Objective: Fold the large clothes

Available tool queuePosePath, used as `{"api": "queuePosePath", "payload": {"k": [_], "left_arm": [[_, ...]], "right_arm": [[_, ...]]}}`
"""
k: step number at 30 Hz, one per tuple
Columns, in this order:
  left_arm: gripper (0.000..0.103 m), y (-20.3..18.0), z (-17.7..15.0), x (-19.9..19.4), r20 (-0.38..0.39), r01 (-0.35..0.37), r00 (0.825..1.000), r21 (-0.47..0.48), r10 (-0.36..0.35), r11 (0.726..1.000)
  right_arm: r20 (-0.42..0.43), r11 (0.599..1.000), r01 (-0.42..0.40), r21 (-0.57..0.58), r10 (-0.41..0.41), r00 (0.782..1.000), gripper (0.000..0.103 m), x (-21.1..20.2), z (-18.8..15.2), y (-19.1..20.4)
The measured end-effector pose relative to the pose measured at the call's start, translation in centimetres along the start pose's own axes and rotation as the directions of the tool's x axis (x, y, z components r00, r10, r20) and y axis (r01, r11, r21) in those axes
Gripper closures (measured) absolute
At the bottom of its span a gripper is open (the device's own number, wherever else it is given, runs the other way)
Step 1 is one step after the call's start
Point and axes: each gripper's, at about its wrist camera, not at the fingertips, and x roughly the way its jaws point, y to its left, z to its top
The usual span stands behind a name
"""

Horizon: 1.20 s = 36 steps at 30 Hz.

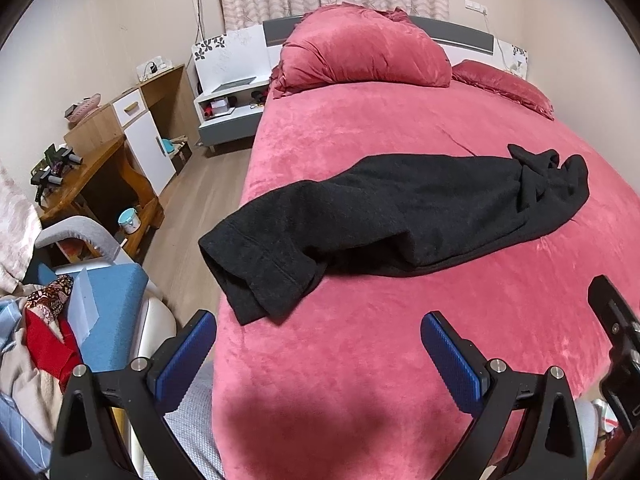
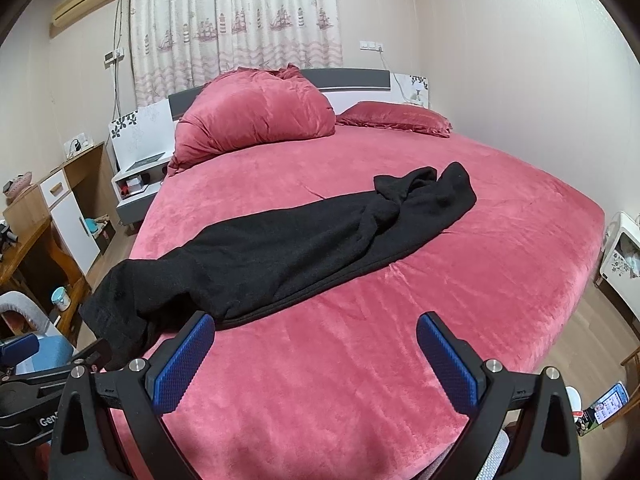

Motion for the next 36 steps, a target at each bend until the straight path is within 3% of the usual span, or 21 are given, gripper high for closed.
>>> {"api": "queuePosePath", "payload": {"k": [7,29,36], "left_arm": [[0.000,-0.1,0.3,1.2,-0.037,0.021,0.999,-0.010,-0.022,1.000],[0.000,-0.7,0.6,0.9,-0.028,0.037,0.999,0.005,-0.037,0.999],[0.000,-0.4,0.6,2.3,-0.076,0.105,0.991,-0.016,-0.106,0.994]], "right_arm": [[-0.018,1.000,0.013,-0.020,-0.014,1.000,0.000,0.5,0.6,0.2],[-0.033,0.999,0.029,-0.031,-0.030,0.999,0.000,1.0,0.9,0.2],[-0.045,0.999,0.038,-0.033,-0.040,0.998,0.000,1.8,0.8,0.1]]}}
